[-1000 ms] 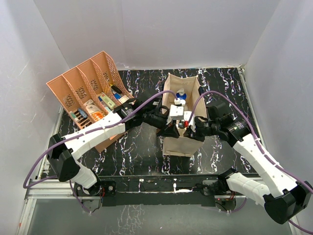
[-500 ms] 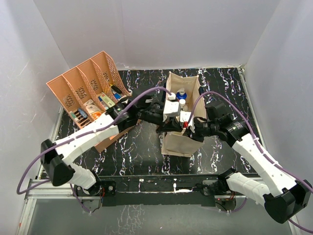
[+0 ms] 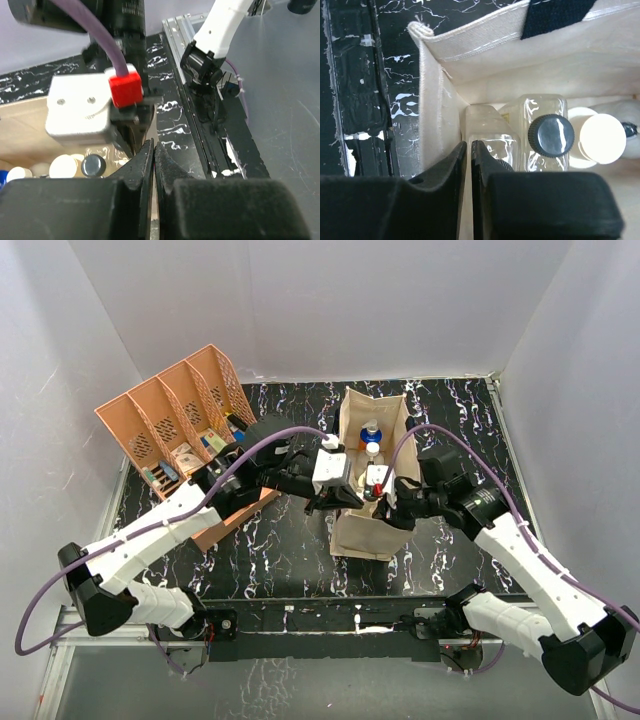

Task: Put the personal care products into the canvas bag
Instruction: Adjust the care product in the canvas bag.

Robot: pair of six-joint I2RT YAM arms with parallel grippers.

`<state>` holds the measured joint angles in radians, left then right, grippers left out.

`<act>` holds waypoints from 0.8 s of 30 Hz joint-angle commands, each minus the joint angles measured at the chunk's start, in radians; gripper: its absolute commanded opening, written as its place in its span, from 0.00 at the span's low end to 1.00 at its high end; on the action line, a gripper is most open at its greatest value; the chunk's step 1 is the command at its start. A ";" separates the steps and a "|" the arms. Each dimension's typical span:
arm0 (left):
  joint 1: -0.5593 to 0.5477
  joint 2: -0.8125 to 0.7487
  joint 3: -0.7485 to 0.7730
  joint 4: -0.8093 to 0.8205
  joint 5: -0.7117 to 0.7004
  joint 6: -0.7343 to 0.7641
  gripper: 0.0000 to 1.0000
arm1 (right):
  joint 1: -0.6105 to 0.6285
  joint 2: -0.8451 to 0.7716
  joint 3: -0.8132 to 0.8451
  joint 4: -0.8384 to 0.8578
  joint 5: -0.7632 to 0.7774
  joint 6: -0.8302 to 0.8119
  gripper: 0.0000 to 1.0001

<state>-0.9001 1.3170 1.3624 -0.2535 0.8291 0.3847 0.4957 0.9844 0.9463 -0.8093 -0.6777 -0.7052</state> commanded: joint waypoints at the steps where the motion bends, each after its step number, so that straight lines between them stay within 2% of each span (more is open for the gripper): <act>1: -0.004 -0.084 -0.044 -0.053 -0.032 0.032 0.00 | 0.005 -0.086 0.015 0.038 0.078 0.133 0.16; 3: -0.002 -0.091 -0.058 -0.057 -0.039 0.026 0.03 | 0.004 -0.125 0.012 0.062 0.103 0.172 0.21; 9: 0.000 -0.050 -0.042 -0.084 -0.012 0.064 0.27 | -0.010 -0.136 0.085 0.072 0.160 0.233 0.29; 17: -0.006 0.077 0.043 -0.151 0.048 0.111 0.58 | -0.021 -0.133 0.093 0.055 0.213 0.233 0.31; 20: -0.013 0.121 0.056 -0.161 0.057 0.107 0.63 | -0.021 -0.132 0.075 0.046 0.214 0.240 0.31; 24: -0.023 0.150 0.050 -0.136 0.054 0.090 0.63 | -0.021 -0.120 0.051 0.044 0.207 0.258 0.29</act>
<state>-0.9077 1.4605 1.3804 -0.3939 0.8383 0.4721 0.4767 0.8654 1.0069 -0.7860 -0.4725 -0.4717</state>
